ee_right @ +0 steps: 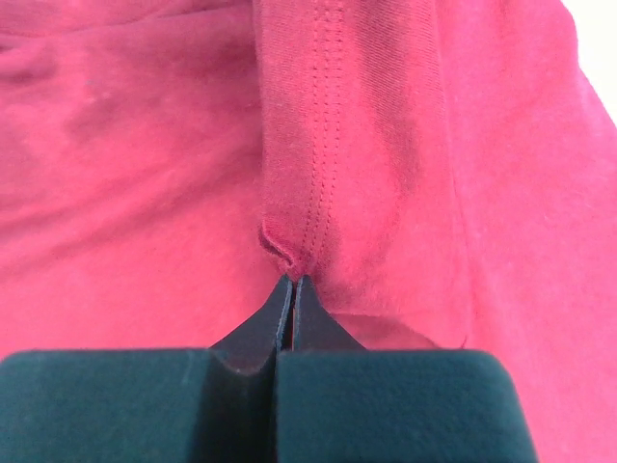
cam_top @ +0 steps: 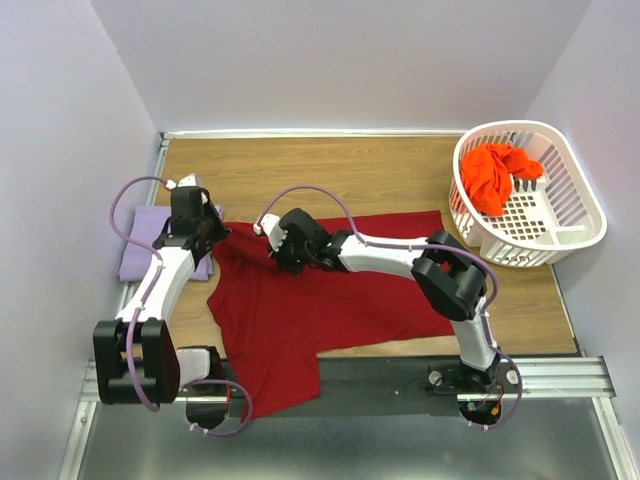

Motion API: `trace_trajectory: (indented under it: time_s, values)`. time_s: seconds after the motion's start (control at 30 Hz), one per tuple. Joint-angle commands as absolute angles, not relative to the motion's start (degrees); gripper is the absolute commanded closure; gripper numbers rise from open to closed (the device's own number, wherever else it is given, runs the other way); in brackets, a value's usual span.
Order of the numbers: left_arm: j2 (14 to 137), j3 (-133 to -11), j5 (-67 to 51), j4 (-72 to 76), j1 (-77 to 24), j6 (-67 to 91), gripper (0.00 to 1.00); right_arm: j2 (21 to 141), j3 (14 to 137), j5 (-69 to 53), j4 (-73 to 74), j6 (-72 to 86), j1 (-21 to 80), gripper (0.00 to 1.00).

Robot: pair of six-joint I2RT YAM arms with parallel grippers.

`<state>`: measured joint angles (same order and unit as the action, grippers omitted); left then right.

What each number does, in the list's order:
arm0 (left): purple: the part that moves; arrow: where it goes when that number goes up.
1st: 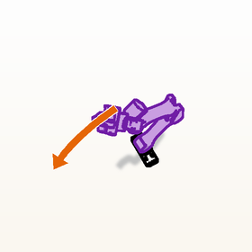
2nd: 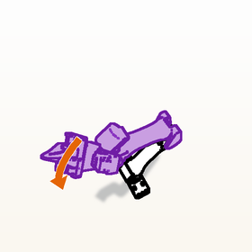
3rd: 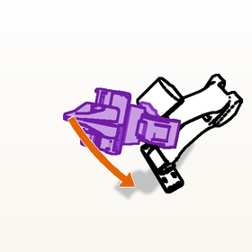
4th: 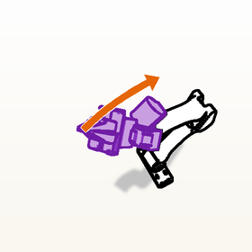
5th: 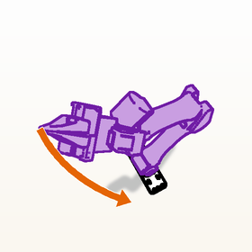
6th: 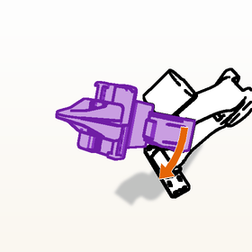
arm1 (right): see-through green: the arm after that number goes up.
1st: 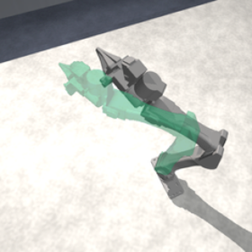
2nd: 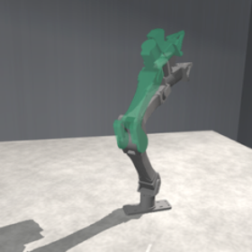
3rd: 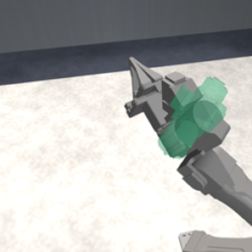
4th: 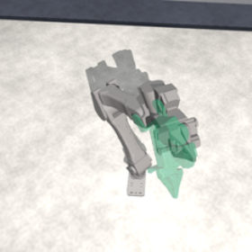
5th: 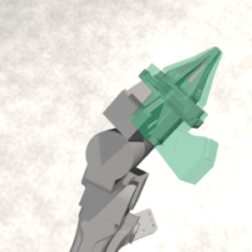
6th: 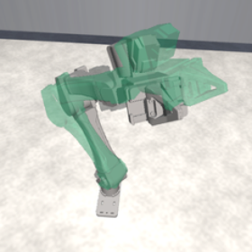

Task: Fold and stack the t-shirts
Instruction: Fold the tshirt

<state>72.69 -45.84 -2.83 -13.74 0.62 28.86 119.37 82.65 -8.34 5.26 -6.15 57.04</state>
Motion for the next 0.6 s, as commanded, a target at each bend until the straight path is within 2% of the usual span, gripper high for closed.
trace_trajectory:
  time_s: [0.0,0.2,0.57]
  values:
    - [67.9,-43.8,-1.7,-19.2,0.4,30.9,0.96,115.7,80.0,-10.2,5.8,-7.1,57.5,0.99]
    - [61.0,-41.0,-1.0,-24.7,0.4,32.4,0.97,112.9,76.8,-11.6,5.8,-7.6,57.5,1.0]
    - [56.2,-39.7,-2.9,-33.3,0.4,33.5,0.96,108.3,71.6,-13.8,6.2,-9.4,57.5,1.0]
